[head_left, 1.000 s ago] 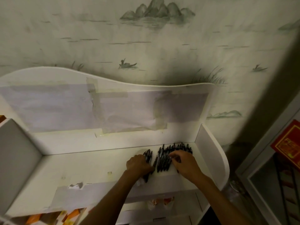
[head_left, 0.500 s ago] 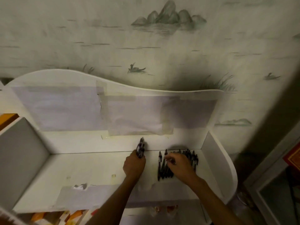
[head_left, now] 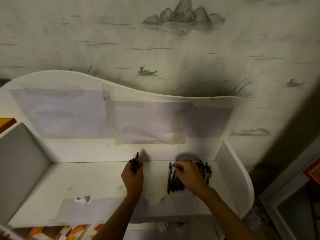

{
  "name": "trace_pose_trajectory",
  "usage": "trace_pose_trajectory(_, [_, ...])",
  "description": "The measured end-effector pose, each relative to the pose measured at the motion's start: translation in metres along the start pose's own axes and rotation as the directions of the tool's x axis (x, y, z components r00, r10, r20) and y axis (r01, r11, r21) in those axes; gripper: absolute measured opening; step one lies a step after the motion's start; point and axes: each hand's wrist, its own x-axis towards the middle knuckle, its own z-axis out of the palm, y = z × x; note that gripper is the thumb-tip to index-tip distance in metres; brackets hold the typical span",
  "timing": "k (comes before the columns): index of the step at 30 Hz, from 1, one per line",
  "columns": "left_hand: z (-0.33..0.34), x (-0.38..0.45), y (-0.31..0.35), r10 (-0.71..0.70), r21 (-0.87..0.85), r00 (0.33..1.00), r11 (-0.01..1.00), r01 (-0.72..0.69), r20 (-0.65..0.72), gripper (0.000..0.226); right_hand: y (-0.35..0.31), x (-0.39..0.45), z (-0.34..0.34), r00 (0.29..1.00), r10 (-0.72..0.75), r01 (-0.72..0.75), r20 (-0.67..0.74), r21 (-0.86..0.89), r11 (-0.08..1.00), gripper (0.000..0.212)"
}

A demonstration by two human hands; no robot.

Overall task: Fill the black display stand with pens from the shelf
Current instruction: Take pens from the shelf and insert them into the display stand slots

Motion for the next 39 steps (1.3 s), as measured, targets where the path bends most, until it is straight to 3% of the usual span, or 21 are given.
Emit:
trace_pose_trajectory(6, [-0.011, 0.005, 0.001, 0.027, 0.096, 1.0, 0.995, -0.027, 0.006, 0.014, -0.003, 0.004, -0.004, 1.0, -0.016, 0.016, -0.021, -0.012, 1.0, 0.02])
trace_pose_trajectory(9, [-0.011, 0.008, 0.011, 0.026, 0.057, 0.997, 0.998, -0.022, -0.067, 0.023, -0.006, 0.006, -0.004, 0.999, -0.03, 0.03, -0.018, -0.016, 0.999, 0.022])
trace_pose_trajectory(14, [-0.017, 0.009, 0.006, -0.001, 0.176, 0.994, 0.984, -0.018, 0.106, 0.025, -0.015, 0.008, -0.002, 1.0, -0.026, 0.026, -0.007, -0.046, 0.999, 0.023])
trace_pose_trajectory(20, [-0.034, 0.012, 0.01, -0.059, 0.207, 0.995, 0.978, 0.042, 0.079, 0.036, -0.026, 0.008, 0.002, 0.998, -0.068, 0.068, -0.001, -0.078, 0.995, 0.022])
trace_pose_trajectory(23, [-0.05, 0.014, 0.022, -0.11, 0.202, 0.983, 0.976, 0.078, 0.15, 0.034, -0.04, 0.012, 0.01, 0.996, -0.084, 0.085, 0.018, -0.063, 0.994, 0.022])
trace_pose_trajectory(26, [-0.074, 0.019, 0.039, -0.168, 0.145, 0.956, 0.98, 0.136, 0.242, 0.038, -0.063, 0.018, 0.023, 0.99, -0.136, 0.138, 0.041, -0.047, 0.989, 0.021])
trace_pose_trajectory(32, [-0.136, 0.026, 0.069, -0.272, 0.21, 0.888, 0.956, 0.205, 0.37, 0.048, -0.129, 0.03, 0.051, 0.964, -0.254, 0.255, 0.075, 0.001, 0.967, 0.022])
trace_pose_trajectory(39, [-0.259, 0.035, 0.084, -0.23, 0.003, 0.892, 0.969, 0.249, 0.389, 0.025, -0.229, 0.018, 0.107, 0.911, -0.388, 0.393, 0.138, -0.008, 0.92, 0.023])
